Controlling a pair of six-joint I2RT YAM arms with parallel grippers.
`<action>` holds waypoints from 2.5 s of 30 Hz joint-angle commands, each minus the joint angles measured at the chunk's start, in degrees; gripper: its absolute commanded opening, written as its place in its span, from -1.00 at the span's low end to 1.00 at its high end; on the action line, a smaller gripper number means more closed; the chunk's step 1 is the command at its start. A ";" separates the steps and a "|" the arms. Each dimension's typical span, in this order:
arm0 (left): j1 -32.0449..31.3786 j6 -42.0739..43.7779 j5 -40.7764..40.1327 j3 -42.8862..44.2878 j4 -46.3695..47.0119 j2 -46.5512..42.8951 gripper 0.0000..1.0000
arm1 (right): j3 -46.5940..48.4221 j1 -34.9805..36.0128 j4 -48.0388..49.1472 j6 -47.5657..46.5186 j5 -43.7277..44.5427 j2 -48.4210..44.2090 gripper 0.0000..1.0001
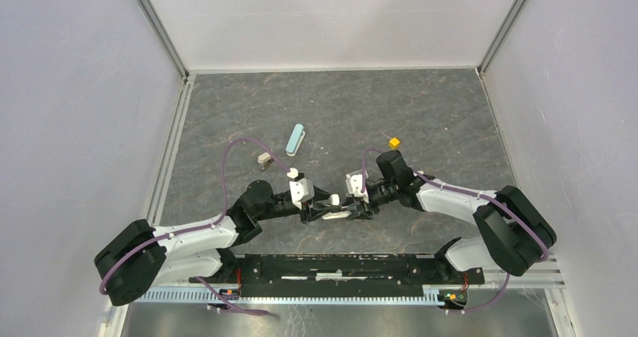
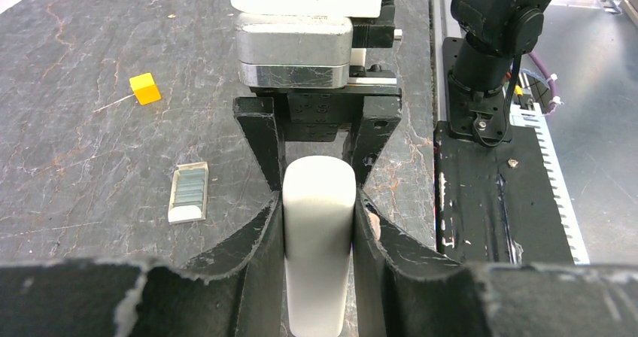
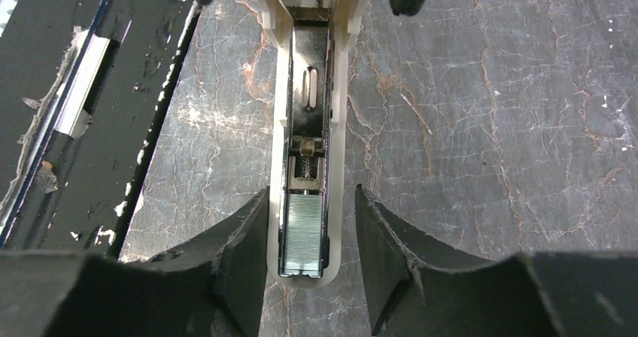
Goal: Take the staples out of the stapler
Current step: Unload the staple at the center of the board.
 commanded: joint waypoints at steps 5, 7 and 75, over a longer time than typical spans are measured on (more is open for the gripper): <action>-0.26 -1.27 0.70 0.94 5.12 0.26 -0.94 | 2.15 0.33 0.37 -0.44 -0.32 -1.30 -0.34; -0.26 -1.28 0.08 0.54 5.65 0.28 -0.86 | 2.34 0.31 0.32 -0.26 0.41 -1.63 -0.52; 1.06 -70.11 -42.36 -11.99 -3.66 -14.16 -0.96 | 10.88 -9.11 -9.42 16.22 -4.06 10.58 0.51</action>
